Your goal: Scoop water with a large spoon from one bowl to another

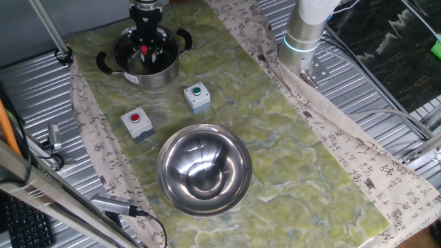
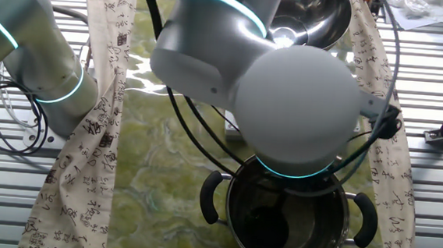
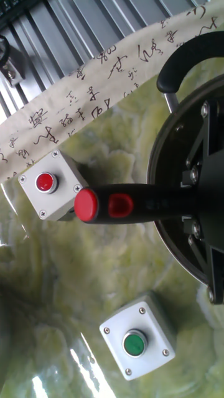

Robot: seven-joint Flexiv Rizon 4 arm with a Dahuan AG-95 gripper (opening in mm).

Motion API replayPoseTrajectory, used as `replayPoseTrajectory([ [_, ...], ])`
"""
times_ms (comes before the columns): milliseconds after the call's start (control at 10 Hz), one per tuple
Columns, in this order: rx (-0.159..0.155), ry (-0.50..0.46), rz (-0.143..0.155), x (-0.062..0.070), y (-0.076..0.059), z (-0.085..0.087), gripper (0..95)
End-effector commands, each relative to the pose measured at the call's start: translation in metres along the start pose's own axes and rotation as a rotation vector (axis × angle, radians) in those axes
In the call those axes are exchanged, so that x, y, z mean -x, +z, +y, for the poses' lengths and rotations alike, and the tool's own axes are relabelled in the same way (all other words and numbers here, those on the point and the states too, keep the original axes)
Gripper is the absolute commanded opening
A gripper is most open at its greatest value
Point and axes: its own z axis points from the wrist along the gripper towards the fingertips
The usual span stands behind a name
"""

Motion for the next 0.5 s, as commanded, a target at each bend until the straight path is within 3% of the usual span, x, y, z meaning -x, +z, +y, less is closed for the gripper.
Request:
replayPoseTrajectory([
  [100,0.001,0.002,-0.005,-0.0009,0.0014,0.0004,0.0],
  [400,-0.004,-0.001,0.006,-0.0041,0.0042,0.0047,0.0],
  [500,-0.012,-0.002,0.026,-0.0069,0.0063,0.0075,0.0],
])
